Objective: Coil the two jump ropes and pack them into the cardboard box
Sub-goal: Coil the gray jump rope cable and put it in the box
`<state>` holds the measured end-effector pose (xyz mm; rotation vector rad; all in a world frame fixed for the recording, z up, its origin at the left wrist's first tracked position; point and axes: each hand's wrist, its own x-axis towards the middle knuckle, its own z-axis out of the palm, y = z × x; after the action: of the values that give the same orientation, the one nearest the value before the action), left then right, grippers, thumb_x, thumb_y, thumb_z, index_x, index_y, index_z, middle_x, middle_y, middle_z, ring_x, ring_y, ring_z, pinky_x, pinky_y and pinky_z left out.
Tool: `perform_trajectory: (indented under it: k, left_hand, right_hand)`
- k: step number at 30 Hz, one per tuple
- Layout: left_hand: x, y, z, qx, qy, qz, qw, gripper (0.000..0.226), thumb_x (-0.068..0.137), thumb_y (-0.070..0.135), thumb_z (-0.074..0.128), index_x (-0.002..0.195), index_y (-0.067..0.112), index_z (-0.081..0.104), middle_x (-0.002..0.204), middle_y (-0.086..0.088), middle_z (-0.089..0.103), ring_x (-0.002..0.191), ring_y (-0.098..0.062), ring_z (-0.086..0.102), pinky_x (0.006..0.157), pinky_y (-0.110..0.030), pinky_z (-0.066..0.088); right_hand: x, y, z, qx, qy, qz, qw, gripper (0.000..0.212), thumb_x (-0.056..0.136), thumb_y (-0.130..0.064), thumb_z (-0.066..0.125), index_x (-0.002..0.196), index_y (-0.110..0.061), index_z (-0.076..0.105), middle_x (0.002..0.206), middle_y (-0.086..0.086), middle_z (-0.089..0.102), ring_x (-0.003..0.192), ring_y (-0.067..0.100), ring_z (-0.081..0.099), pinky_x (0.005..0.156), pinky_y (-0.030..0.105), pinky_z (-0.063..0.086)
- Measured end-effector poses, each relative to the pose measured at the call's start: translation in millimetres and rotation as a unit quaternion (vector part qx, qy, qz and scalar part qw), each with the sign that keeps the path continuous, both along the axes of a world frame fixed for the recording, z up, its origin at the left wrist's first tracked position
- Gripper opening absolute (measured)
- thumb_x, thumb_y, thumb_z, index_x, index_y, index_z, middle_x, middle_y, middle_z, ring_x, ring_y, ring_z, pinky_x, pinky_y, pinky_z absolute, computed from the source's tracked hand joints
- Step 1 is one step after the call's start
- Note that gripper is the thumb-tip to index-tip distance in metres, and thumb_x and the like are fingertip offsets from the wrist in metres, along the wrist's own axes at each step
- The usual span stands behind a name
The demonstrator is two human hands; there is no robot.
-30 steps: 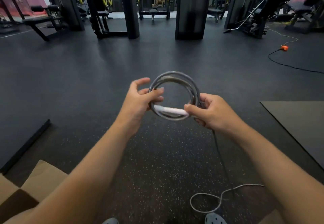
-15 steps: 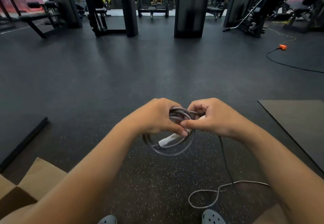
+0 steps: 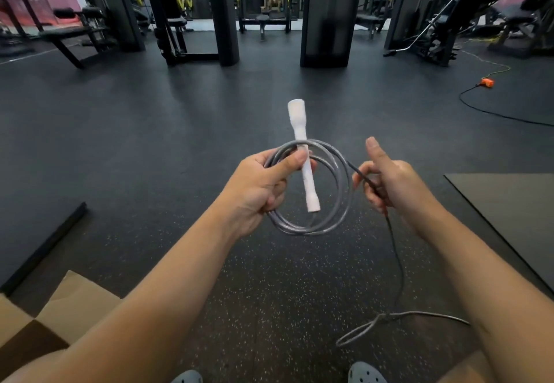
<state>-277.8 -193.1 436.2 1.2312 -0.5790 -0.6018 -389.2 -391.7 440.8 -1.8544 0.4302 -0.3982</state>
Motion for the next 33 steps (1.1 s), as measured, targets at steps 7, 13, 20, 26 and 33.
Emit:
perform_trajectory:
  k: [7, 13, 20, 26, 33]
  left_hand:
    - [-17.7, -20.7, -17.5, -0.043, 0.121, 0.202, 0.971, 0.021, 0.089, 0.036, 0.075, 0.086, 0.017, 0.066, 0.066, 0.0, 0.04, 0.043, -0.008, 0.025, 0.042, -0.023, 0.023]
    - [-8.1, -11.4, -13.2, -0.014, 0.06, 0.176, 0.983, 0.026, 0.094, 0.034, 0.07, 0.09, 0.008, 0.069, 0.06, 0.002, 0.047, 0.046, -0.011, 0.045, 0.048, -0.027, 0.047]
    - [6.2, -4.1, -14.2, -0.003, 0.138, 0.048, 0.989, 0.025, 0.094, 0.022, 0.07, 0.109, 0.005, 0.06, 0.074, 0.001, 0.056, 0.063, -0.013, 0.061, 0.071, -0.033, 0.06]
    - [26.7, 33.2, 15.4, 0.258, -0.209, 0.053, 0.942, 0.115, 0.06, 0.057, 0.091, 0.152, 0.041, 0.024, 0.142, 0.005, 0.052, 0.127, -0.012, 0.054, 0.108, -0.038, 0.044]
    - [-7.5, 13.5, 24.6, 0.358, -0.356, -0.124, 0.854, 0.038, 0.075, 0.05, 0.086, 0.104, 0.033, 0.068, 0.093, 0.01, 0.074, 0.087, -0.009, 0.069, 0.088, -0.036, 0.055]
  right_hand:
    - [3.9, 64.1, -10.5, 0.109, -0.094, 0.104, 0.984, 0.042, 0.088, -0.055, 0.063, 0.109, -0.019, 0.066, 0.079, 0.004, 0.074, 0.058, 0.009, 0.056, 0.057, 0.028, 0.044]
    - [9.8, 52.0, -6.4, 0.131, -0.084, 0.037, 0.987, 0.024, 0.094, -0.041, 0.064, 0.107, -0.022, 0.072, 0.065, -0.011, 0.056, 0.062, 0.004, 0.052, 0.054, 0.016, 0.04]
    - [10.4, 38.3, -3.9, 0.091, -0.056, 0.073, 0.992, 0.033, 0.103, -0.04, 0.051, 0.117, -0.016, 0.07, 0.064, -0.017, 0.051, 0.059, -0.004, 0.053, 0.057, 0.013, 0.037]
    - [0.7, 21.7, 3.7, -0.137, -0.003, 0.159, 0.978, 0.026, 0.101, -0.036, 0.055, 0.102, -0.013, 0.068, 0.062, -0.019, 0.055, 0.067, 0.002, 0.055, 0.064, 0.016, 0.042]
    - [7.7, 43.9, -2.2, -0.081, -0.012, 0.244, 0.966, 0.037, 0.088, -0.052, 0.057, 0.114, -0.026, 0.048, 0.078, -0.003, 0.075, 0.071, 0.006, 0.065, 0.073, 0.026, 0.05]
